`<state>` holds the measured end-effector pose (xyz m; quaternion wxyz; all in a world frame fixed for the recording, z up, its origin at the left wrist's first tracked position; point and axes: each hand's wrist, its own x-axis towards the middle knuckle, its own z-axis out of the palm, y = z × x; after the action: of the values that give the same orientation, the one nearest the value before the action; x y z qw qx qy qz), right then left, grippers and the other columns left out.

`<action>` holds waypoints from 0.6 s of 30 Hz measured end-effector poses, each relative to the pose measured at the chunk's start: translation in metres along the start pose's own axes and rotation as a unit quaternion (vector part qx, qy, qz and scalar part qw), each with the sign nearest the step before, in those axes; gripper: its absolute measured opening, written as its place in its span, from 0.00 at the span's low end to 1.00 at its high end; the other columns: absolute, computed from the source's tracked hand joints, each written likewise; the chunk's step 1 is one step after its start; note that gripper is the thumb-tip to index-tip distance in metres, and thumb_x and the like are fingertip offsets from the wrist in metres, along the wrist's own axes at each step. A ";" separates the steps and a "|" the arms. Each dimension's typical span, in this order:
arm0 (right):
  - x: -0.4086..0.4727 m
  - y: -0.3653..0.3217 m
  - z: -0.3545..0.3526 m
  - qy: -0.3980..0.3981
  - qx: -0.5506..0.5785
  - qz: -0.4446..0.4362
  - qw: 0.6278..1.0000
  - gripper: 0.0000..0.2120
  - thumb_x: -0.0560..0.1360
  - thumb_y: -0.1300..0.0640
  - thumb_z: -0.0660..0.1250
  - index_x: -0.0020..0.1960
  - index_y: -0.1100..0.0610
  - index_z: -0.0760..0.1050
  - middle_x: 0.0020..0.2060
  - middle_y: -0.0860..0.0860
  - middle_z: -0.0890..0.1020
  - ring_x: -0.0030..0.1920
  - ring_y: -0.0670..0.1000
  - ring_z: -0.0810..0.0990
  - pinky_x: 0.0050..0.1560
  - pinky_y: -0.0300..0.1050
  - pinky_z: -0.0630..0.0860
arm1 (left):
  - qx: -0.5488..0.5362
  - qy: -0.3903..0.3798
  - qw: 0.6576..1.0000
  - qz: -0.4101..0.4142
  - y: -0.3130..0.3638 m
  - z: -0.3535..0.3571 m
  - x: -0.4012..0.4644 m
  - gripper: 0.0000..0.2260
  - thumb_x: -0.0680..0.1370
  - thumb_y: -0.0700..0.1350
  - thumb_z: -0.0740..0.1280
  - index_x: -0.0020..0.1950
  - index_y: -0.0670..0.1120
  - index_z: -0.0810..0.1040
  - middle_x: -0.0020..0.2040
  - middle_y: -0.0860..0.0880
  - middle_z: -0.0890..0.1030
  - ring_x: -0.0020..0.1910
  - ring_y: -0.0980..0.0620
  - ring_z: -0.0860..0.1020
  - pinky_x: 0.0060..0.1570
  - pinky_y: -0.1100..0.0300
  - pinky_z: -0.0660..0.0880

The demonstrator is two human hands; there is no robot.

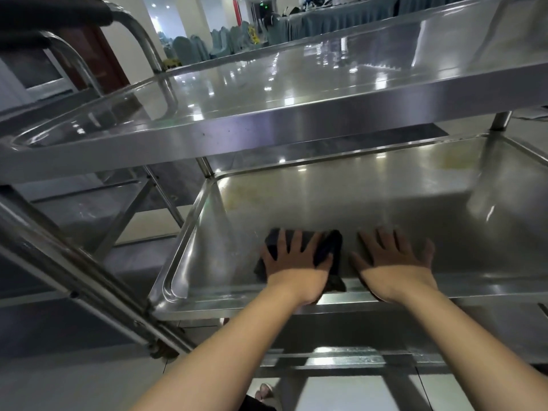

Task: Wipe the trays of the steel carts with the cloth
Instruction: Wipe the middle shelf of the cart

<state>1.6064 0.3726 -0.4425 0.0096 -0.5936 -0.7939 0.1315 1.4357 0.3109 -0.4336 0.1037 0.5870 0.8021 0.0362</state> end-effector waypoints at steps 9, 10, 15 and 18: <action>0.001 0.007 0.000 0.026 -0.029 -0.003 0.999 0.28 0.78 0.31 0.42 0.77 0.32 0.45 0.81 0.40 0.47 0.80 0.50 0.46 0.74 0.64 0.44 | 0.001 0.025 0.994 0.109 -0.006 -0.020 0.119 0.25 0.81 0.65 0.50 0.78 0.65 0.55 0.82 0.54 0.51 0.80 0.47 0.45 0.74 0.35 0.41; 0.003 0.008 0.000 0.027 -0.031 -0.002 0.999 0.28 0.78 0.30 0.42 0.77 0.32 0.45 0.81 0.40 0.47 0.80 0.50 0.46 0.74 0.63 0.44 | 0.002 0.027 0.995 0.099 -0.015 -0.023 0.127 0.25 0.81 0.66 0.50 0.78 0.65 0.55 0.82 0.54 0.51 0.80 0.47 0.45 0.74 0.35 0.41; 0.004 0.005 -0.001 0.023 -0.023 0.005 0.999 0.30 0.77 0.29 0.43 0.77 0.32 0.45 0.81 0.39 0.46 0.80 0.49 0.46 0.76 0.61 0.44 | -0.014 0.065 0.998 -0.007 -0.087 -0.039 0.145 0.26 0.80 0.67 0.49 0.78 0.64 0.56 0.81 0.54 0.54 0.80 0.47 0.49 0.75 0.37 0.44; 0.003 0.003 -0.002 0.024 -0.024 0.007 0.999 0.30 0.77 0.29 0.44 0.77 0.32 0.46 0.81 0.40 0.47 0.80 0.49 0.46 0.75 0.62 0.44 | -0.021 0.078 0.992 -0.100 -0.145 -0.048 0.135 0.27 0.79 0.67 0.50 0.78 0.64 0.56 0.81 0.53 0.55 0.80 0.46 0.49 0.74 0.36 0.44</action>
<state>1.6087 0.3765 -0.4418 0.0139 -0.6020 -0.7923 0.0984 1.2507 0.3975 -0.4296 0.0562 0.4968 0.8615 0.0885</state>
